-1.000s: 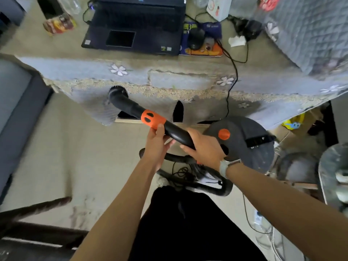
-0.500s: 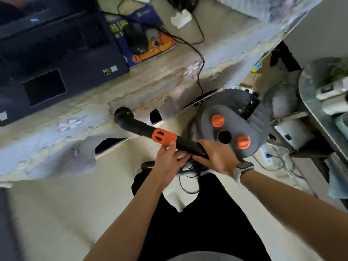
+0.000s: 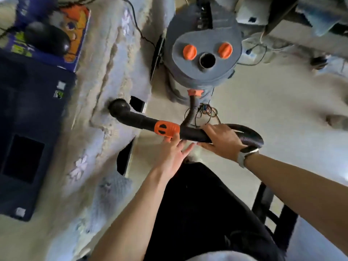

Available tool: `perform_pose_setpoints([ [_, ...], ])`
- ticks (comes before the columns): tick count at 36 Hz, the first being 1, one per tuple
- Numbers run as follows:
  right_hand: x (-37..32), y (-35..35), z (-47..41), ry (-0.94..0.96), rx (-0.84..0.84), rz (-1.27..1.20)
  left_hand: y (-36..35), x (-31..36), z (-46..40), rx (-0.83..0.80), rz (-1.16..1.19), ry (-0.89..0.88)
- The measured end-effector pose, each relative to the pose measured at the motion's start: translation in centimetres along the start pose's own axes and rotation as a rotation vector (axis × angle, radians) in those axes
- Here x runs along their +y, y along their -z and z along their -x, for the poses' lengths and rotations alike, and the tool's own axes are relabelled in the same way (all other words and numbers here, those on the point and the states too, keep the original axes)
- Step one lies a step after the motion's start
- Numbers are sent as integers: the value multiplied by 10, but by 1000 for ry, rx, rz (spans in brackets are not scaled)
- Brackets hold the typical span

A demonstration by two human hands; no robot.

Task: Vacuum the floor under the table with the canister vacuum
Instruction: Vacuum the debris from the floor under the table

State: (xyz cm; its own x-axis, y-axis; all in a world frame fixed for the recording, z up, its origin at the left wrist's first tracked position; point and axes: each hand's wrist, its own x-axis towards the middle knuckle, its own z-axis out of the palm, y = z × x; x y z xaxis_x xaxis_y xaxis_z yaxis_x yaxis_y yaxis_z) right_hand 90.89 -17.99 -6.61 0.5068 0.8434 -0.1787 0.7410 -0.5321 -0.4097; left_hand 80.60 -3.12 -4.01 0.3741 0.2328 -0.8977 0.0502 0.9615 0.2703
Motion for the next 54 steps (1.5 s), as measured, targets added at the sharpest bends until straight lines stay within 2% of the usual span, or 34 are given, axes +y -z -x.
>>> perform_pose_setpoints([
  [1, -2, -5, 6, -34, 3, -12, 1, 1, -1, 27, 17, -16],
  [2, -5, -10, 12, -70, 4, -29, 5, -1, -4, -16, -97, -44],
  [4, -12, -20, 21, -138, 3, -43, 7, -8, -9, -151, -286, 19],
  [8, -27, -42, 33, -314, -34, -97, 18, -8, -16, -206, -548, 5],
  [15, -59, -87, 38, -447, 15, -133, 54, -1, -33, -287, -768, 6],
  [20, -95, -126, 35, -514, 109, -254, 88, 18, -48, -346, -909, -18],
  [23, -119, -149, 32, -593, 107, -324, 105, 30, -51, -361, -987, -59],
  [30, -175, -173, 44, -770, 181, -614, 120, 32, -39, -428, -1214, -178],
  [41, -231, -207, 101, -865, 336, -995, 165, -2, -11, -460, -1494, -335],
  [46, -272, -227, 130, -973, 392, -1215, 197, -21, 5, -488, -1572, -317],
  [54, -315, -251, 148, -1191, 622, -1591, 251, -18, 18, -488, -1690, -245],
])
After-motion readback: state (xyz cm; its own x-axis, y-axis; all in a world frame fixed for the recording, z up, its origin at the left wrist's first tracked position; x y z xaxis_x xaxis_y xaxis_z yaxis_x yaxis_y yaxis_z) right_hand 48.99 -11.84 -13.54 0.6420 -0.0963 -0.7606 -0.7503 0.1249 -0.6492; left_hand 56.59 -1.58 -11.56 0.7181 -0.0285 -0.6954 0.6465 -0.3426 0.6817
